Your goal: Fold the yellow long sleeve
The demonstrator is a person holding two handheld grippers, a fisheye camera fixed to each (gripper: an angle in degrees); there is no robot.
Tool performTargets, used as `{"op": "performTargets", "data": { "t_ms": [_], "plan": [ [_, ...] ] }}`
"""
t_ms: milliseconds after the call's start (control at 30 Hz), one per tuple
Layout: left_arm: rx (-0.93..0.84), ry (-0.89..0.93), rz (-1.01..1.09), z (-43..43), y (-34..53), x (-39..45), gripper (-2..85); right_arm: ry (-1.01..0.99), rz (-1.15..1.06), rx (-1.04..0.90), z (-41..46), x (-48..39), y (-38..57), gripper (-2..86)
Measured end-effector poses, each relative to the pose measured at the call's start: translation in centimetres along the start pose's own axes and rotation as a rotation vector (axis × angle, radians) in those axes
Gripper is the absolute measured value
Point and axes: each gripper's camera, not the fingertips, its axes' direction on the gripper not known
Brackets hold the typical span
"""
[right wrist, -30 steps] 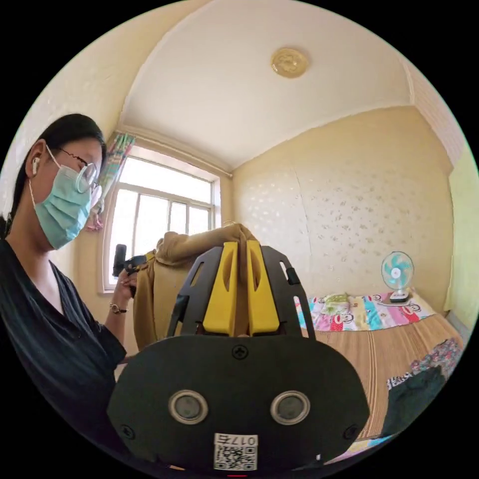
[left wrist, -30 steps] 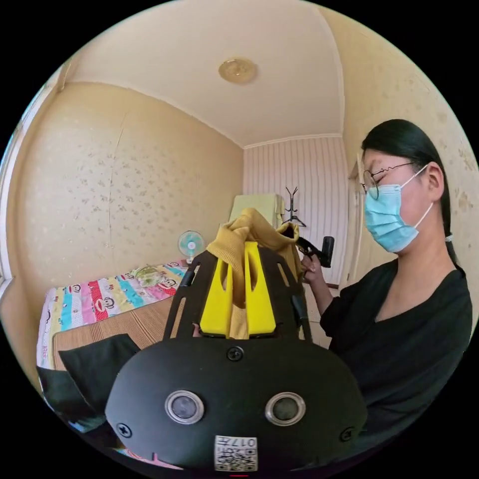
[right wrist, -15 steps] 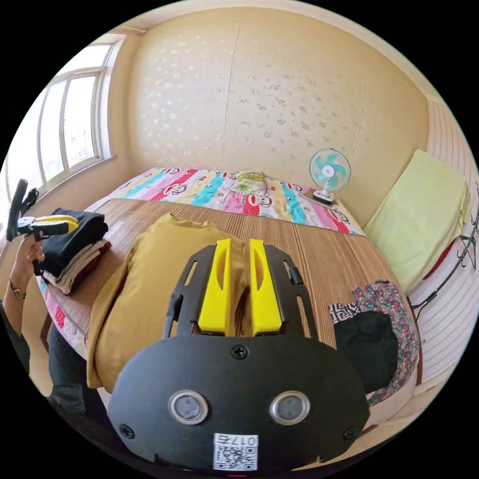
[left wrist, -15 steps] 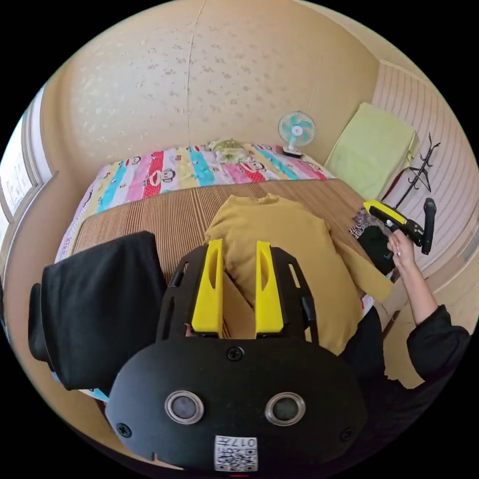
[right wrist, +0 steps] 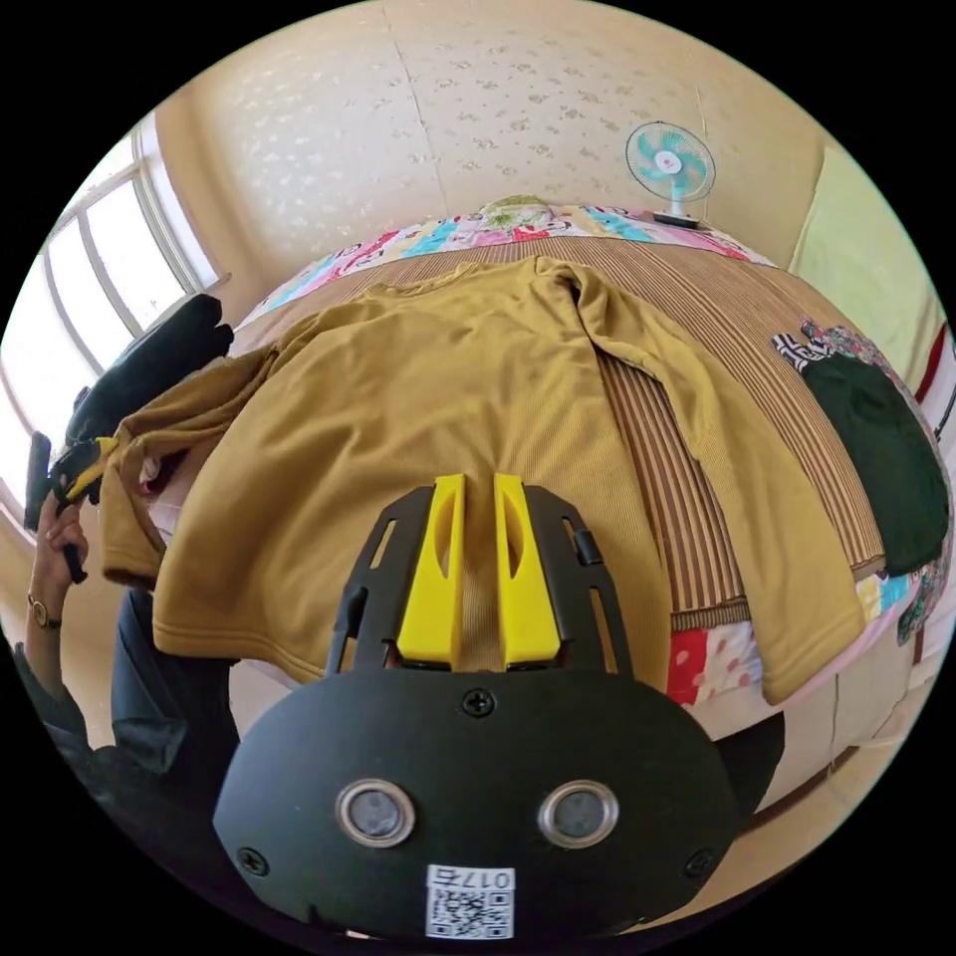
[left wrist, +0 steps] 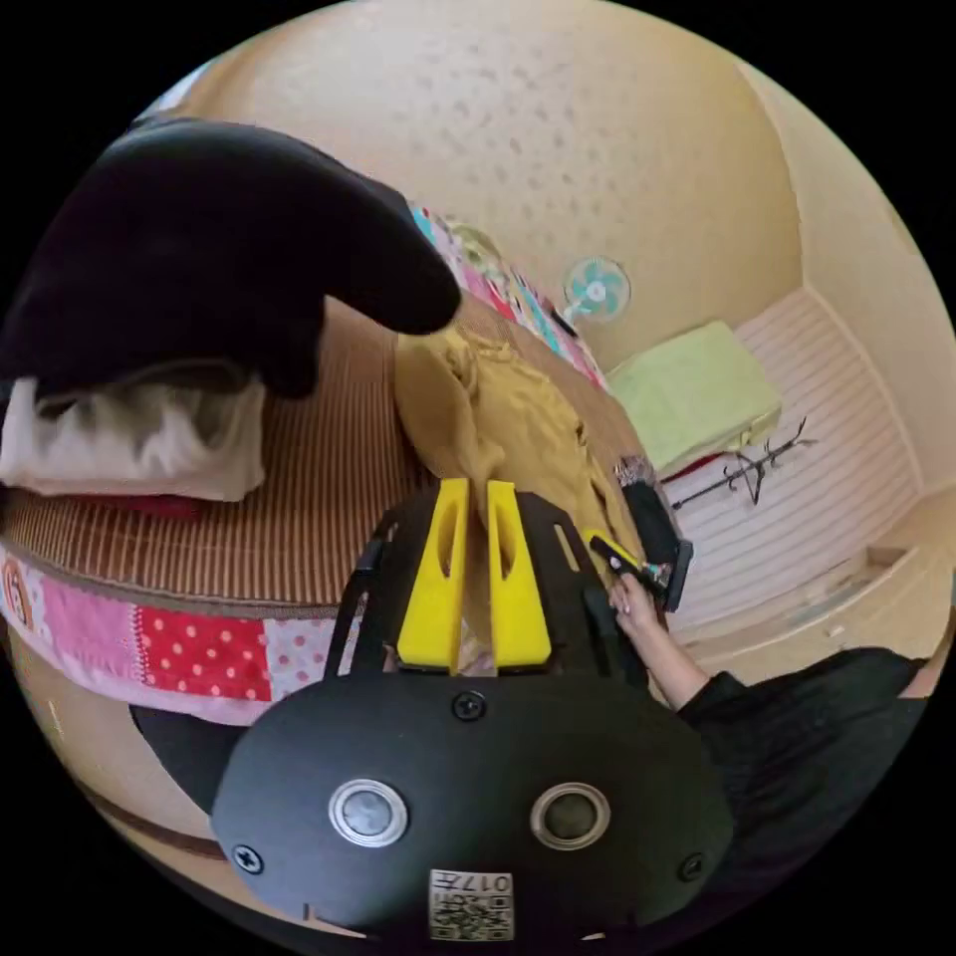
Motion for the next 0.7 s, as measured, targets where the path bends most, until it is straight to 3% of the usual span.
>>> {"op": "performTargets", "data": {
  "t_ms": [67,167,233,300,367,467,533,600,700],
  "plan": [
    [0.275,-0.066,-0.11,-7.1,2.0,-1.5,5.5,-0.033,0.006,-0.03,-0.5,0.4,-0.5,5.2],
    [0.386,-0.228,-0.094,-10.3,4.5,1.6,9.7,-0.086,0.022,-0.077,-2.1,1.1,-1.1,4.4],
    [0.374,-0.291,-0.02,-9.1,5.2,5.0,9.9,-0.099,0.052,0.005,-4.6,2.0,-0.9,4.4],
    [0.283,-0.225,0.108,-5.4,5.0,8.1,9.4,-0.055,0.083,0.058,-6.1,2.6,-0.8,5.3],
    [0.008,-0.126,0.188,2.7,3.6,10.5,8.5,0.03,0.107,0.031,-6.3,3.3,-1.2,7.0],
    [-0.302,-0.242,0.179,13.5,3.1,10.5,10.9,0.12,0.147,-0.175,-4.0,4.8,-2.1,10.5],
    [-0.441,-0.297,0.132,17.8,3.9,9.4,11.5,0.125,0.098,-0.178,-4.1,5.0,-1.9,11.7],
    [-0.468,-0.244,0.111,19.0,5.2,9.1,11.8,0.135,0.107,-0.223,-4.8,5.3,-2.0,12.1],
    [-0.333,-0.3,0.2,16.9,7.8,10.8,9.6,0.097,0.121,-0.183,-6.9,5.8,-0.9,12.1]
  ]
}}
